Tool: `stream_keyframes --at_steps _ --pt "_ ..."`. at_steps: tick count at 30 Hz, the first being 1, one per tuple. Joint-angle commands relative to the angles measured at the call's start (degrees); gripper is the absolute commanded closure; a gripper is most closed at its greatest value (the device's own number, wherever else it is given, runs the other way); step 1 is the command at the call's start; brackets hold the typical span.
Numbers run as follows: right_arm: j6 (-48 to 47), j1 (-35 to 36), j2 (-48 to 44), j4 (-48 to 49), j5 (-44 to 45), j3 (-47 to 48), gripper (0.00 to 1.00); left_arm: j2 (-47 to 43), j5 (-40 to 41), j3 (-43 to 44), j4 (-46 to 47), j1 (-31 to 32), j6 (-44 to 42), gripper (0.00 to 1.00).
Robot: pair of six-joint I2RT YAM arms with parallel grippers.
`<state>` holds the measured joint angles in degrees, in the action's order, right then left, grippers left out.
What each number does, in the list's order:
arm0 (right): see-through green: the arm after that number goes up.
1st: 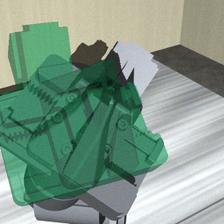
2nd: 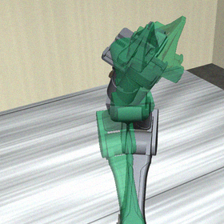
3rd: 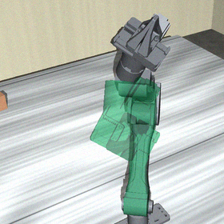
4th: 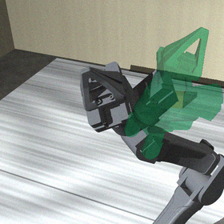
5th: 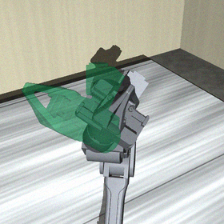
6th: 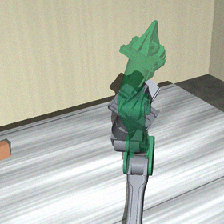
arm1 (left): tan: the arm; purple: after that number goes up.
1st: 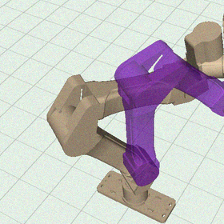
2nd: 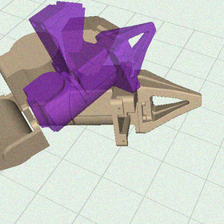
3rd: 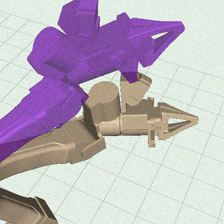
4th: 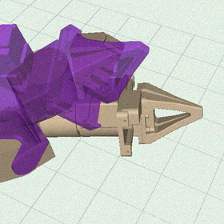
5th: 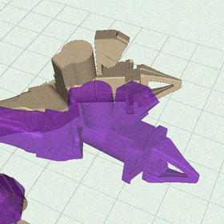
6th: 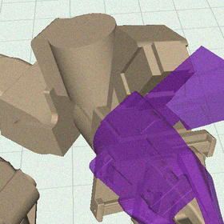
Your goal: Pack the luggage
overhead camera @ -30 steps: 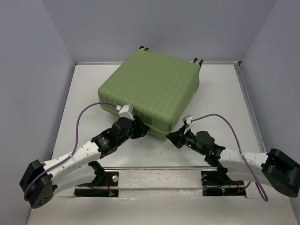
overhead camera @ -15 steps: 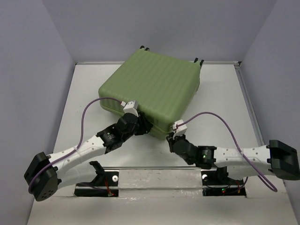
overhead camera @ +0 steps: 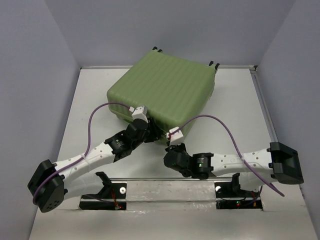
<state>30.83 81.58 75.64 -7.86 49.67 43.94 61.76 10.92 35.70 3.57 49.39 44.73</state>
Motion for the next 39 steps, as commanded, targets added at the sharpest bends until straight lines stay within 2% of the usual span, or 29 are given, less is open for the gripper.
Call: stream_keyframes --at_steps 1,5,7,10,11,12,14,15,17,18,19,21,22,25,28,30,33,37,39 --pt "0.81 5.26 4.78 20.29 -9.08 9.23 0.93 0.83 -0.90 1.04 20.60 0.10 3.35 0.51" --pt "2.74 0.87 5.22 34.56 -12.57 2.65 0.93 -4.53 1.29 0.50 15.70 -0.70 -0.07 0.51" --pt "3.79 0.86 5.14 39.56 -9.88 -1.29 0.93 -8.55 3.22 1.47 9.47 -1.30 -1.48 0.49" --pt "5.38 0.86 4.70 39.67 -8.28 -3.68 0.93 -13.66 7.17 2.79 2.78 -1.66 -4.29 0.42" --pt "5.38 0.86 4.00 39.33 -7.93 -4.04 0.93 -17.07 8.49 4.18 -2.38 -2.44 -5.00 0.39" --pt "6.08 0.86 3.56 38.63 -7.75 -4.39 0.93 -18.76 9.38 5.07 -4.26 -3.41 -6.66 0.32" --pt "7.05 0.33 2.77 36.18 -7.31 -5.26 0.93 -20.97 7.73 7.09 -10.13 -6.83 -8.77 0.27" --pt "7.57 0.33 2.07 35.55 -7.31 -5.62 0.93 -21.15 5.80 9.80 -11.47 -12.42 -10.26 0.24" --pt "9.15 -0.80 1.45 34.49 -7.57 -7.02 0.93 -18.09 -0.96 14.99 -14.64 -19.73 -14.48 0.19" --pt "9.77 -0.81 0.75 34.14 -7.66 -7.38 0.93 -16.77 -3.16 16.40 -14.65 -27.60 -15.54 0.17" --pt "9.95 -0.81 0.57 33.27 -7.75 -7.55 0.93 -15.45 -7.88 17.81 -14.30 -31.77 -16.86 0.15" --pt "10.04 -0.81 0.21 32.03 -7.75 -7.30 0.93 -10.36 -13.78 21.85 -13.33 -39.77 -16.61 0.12" --pt "10.21 -0.81 0.13 30.46 -7.75 -6.94 0.93 -8.51 -20.95 23.17 -12.20 -47.64 -15.82 0.06" --pt "10.39 -0.81 0.56 28.34 -8.36 -5.89 0.93 1.57 -27.33 27.83 -10.70 -57.87 -14.06 0.02" --pt "10.04 -0.81 1.00 27.37 -8.71 -5.27 0.93 8.18 -31.92 33.10 -11.74 -59.58 -14.76 0.01" --pt "9.52 -0.81 1.53 26.76 -8.80 -4.75 0.93 12.32 -39.88 33.82 -9.30 -59.58 -14.41 0.01" --pt "8.64 -0.81 2.32 26.31 -9.24 -3.69 0.93 15.75 -41.50 34.69 -8.50 -58.27 -16.24 0.01" --pt "6.45 -0.81 5.30 25.79 -10.46 0.33 0.93 18.57 -45.71 31.20 -4.29 -54.93 -15.38 0.01" --pt "5.30 -0.81 6.97 25.70 -11.17 2.54 0.93 18.75 -45.55 28.29 -1.83 -51.00 -14.85 0.01"
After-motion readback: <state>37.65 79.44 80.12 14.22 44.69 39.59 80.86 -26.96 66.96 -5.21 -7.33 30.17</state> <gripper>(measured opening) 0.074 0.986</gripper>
